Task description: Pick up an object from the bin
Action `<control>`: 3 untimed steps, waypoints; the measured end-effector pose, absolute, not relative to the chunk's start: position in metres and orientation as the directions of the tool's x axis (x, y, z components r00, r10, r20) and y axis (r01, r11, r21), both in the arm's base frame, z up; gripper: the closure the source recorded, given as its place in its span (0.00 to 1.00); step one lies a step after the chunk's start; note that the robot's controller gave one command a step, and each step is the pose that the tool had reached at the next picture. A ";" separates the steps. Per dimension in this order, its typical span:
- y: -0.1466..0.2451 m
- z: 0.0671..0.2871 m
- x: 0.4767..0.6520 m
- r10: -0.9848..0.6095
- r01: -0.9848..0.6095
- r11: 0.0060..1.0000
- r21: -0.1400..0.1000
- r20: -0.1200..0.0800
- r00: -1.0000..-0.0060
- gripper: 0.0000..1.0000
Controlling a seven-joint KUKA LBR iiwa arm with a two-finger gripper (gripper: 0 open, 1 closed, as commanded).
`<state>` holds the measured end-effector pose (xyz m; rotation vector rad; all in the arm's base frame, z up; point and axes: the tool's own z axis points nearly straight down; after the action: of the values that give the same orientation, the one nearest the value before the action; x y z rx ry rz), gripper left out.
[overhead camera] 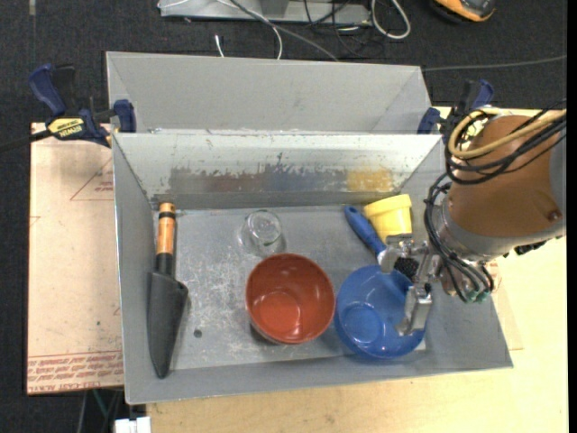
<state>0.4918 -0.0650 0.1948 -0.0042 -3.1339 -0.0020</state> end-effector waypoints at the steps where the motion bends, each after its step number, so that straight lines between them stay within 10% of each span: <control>1: -0.065 0.199 0.494 -0.001 -0.001 1.000 0.000 -0.001 -1.000 0.00; 2: -0.059 0.085 0.539 -0.482 -0.482 0.876 -0.001 -0.005 -0.876 0.00; 3: -0.075 0.070 0.534 -0.423 -0.423 0.906 0.001 -0.004 -0.906 0.00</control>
Offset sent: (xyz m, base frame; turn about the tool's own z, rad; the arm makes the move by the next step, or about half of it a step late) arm 0.0491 0.0061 -0.1248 -0.5611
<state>0.5337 -0.0751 0.0702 0.6816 -3.0705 -0.0026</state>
